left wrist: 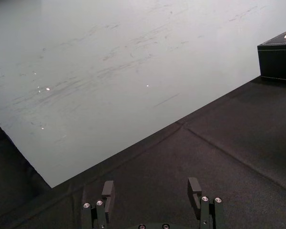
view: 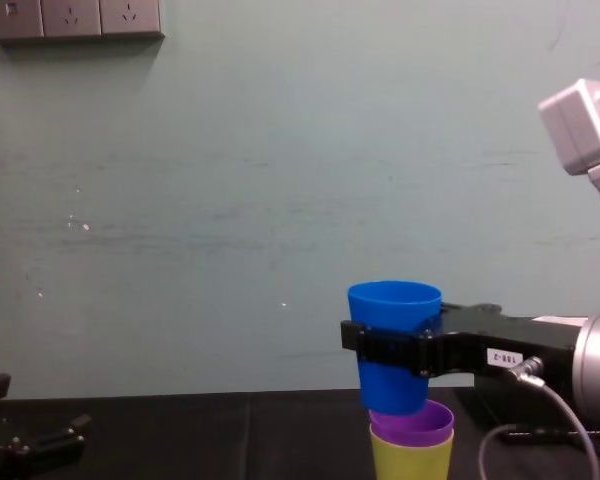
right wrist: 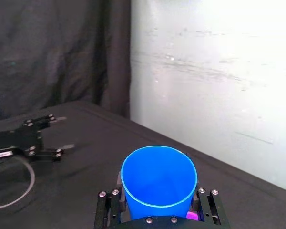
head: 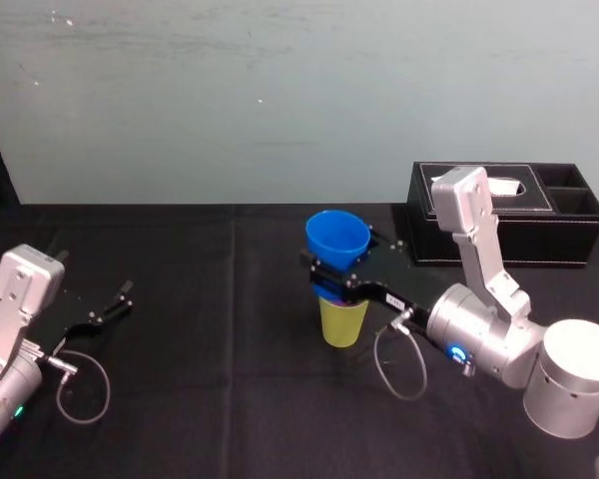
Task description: Stack the three plastic cups sequentially using one hand.
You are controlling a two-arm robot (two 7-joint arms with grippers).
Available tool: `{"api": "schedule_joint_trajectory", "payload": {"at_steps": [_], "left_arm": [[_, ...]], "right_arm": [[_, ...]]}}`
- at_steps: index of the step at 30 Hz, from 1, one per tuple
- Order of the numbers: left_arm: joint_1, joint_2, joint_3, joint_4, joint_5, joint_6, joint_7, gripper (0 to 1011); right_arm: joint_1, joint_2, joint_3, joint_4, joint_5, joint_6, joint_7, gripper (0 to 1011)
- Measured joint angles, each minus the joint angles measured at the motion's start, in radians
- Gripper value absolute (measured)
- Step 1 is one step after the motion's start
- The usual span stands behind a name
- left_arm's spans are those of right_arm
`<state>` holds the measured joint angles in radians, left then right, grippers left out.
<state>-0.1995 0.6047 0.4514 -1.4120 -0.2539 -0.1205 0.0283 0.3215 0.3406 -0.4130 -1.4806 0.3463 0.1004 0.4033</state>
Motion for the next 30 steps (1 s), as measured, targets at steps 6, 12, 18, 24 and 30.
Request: {"api": "schedule_joint_trajectory", "payload": {"at_steps": [6, 12, 18, 24, 30], "left_arm": [[0.0, 0.0, 0.0, 0.0, 0.0, 0.0, 0.0, 1000], [0.0, 0.0, 0.0, 0.0, 0.0, 0.0, 0.0, 1000], [0.0, 0.0, 0.0, 0.0, 0.0, 0.0, 0.0, 1000], [0.0, 0.0, 0.0, 0.0, 0.0, 0.0, 0.0, 1000], [0.0, 0.0, 0.0, 0.0, 0.0, 0.0, 0.0, 1000]], "right_arm": [[0.033, -0.017, 0.005, 0.058, -0.009, -0.019, -0.009, 737], [0.045, -0.026, 0.009, 0.101, -0.017, -0.032, -0.012, 737], [0.05, -0.031, 0.01, 0.124, -0.023, -0.043, -0.01, 737], [0.055, -0.039, 0.012, 0.151, -0.026, -0.054, -0.005, 737], [0.058, -0.045, 0.013, 0.173, -0.033, -0.064, -0.002, 737]]}}
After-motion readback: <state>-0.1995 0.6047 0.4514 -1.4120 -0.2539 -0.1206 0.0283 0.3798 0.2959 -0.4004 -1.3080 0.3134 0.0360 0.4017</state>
